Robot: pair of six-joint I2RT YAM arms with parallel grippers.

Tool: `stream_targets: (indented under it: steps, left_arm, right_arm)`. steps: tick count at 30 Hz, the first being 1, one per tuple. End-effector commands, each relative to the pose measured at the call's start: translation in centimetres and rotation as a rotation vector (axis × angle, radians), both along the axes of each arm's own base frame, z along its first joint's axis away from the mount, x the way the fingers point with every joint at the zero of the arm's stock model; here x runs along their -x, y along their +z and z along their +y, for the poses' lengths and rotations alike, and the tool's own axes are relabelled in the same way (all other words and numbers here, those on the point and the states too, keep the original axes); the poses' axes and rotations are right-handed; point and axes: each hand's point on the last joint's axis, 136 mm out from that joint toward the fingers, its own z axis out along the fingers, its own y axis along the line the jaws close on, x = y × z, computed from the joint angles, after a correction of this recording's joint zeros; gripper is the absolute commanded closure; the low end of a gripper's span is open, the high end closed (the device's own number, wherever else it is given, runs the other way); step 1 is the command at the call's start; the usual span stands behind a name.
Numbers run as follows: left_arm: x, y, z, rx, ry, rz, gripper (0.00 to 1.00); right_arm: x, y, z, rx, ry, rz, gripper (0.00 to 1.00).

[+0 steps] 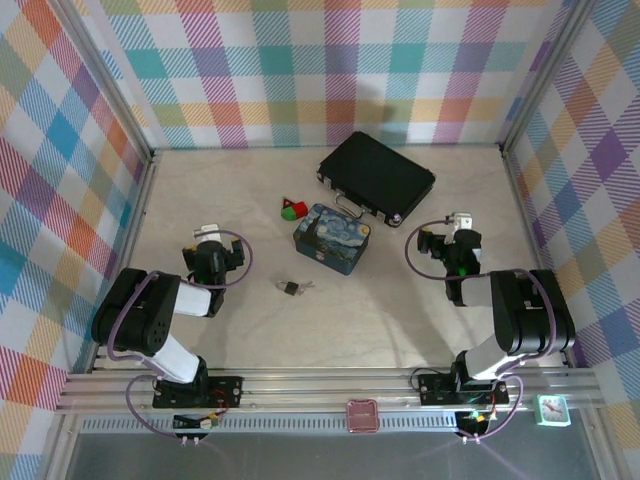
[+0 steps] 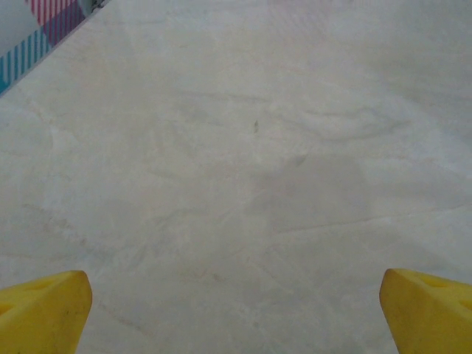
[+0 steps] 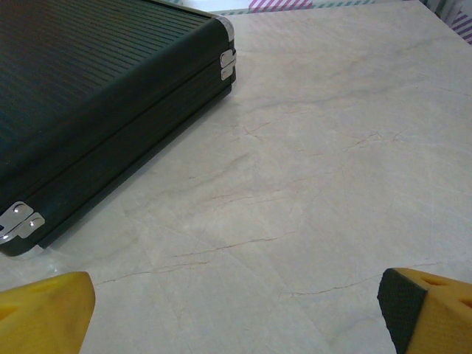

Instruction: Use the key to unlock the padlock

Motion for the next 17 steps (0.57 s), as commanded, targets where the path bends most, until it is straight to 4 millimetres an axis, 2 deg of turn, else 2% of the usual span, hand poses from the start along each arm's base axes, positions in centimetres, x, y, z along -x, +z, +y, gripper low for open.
stream_targets:
  steps: [1, 17]
  left_arm:
    - [-1.43, 1.93, -0.24, 0.009, -0.026, -0.068, 0.00]
    - [-1.62, 1.77, 0.02, 0.037, -0.033, -0.057, 0.00]
  right_arm:
    - [-0.51, 1.35, 0.26, -0.015, 0.013, -0.050, 0.01]
    - [-0.53, 1.37, 0.33, -0.016, 0.016, -0.049, 0.01]
